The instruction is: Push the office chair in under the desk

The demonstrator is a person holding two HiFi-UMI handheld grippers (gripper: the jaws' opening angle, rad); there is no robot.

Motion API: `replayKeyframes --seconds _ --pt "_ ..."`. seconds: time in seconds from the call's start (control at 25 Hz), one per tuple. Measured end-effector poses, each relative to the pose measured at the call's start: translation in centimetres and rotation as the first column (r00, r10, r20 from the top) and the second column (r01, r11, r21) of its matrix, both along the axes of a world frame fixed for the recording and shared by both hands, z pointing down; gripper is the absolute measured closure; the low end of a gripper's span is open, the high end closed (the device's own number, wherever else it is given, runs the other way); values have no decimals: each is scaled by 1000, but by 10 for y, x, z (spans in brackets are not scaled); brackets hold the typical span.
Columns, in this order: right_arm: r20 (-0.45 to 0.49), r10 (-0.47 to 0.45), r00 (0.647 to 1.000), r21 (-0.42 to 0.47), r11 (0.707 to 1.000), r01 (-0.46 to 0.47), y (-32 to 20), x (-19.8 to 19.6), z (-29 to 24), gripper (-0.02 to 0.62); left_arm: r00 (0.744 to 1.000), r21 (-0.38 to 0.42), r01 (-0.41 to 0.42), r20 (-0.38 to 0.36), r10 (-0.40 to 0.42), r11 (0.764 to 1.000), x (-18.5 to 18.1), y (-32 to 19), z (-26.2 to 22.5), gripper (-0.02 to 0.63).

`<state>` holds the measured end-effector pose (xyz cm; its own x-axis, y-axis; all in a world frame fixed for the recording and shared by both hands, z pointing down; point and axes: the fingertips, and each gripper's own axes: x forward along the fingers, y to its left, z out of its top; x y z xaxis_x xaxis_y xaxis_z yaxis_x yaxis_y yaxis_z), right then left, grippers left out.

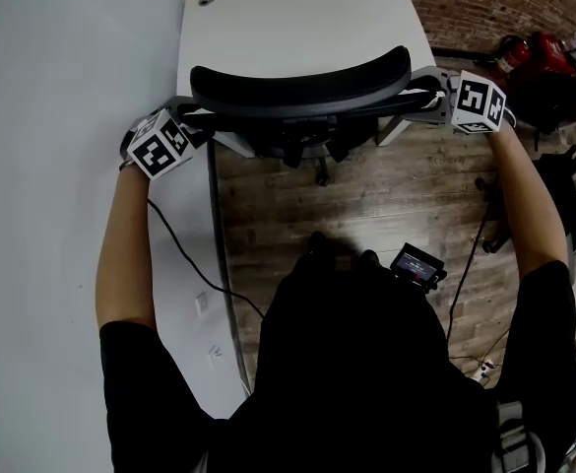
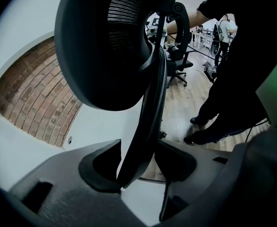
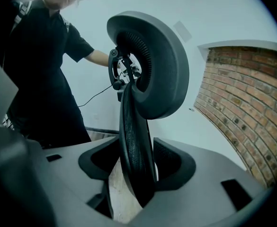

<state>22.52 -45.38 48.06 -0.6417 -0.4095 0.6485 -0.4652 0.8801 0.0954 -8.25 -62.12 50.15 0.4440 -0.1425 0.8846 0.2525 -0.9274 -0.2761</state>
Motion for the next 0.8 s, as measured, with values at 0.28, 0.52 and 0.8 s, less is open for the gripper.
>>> replayKeyframes --seconds 0.28,0.52,0.8 --pt "24 76 997 76 994 -77 4 6 -34 411 999 -15 23 -45 -23 1000 -9 1 -18 391" --pt "187 170 967 151 968 -200 11 -4 -71 436 952 -21 78 -296 -81 997 -10 2 -63 393" --pt "433 292 853 277 857 -434 35 -25 -130 532 625 -224 110 -742 -243 968 2 50 -153 486"
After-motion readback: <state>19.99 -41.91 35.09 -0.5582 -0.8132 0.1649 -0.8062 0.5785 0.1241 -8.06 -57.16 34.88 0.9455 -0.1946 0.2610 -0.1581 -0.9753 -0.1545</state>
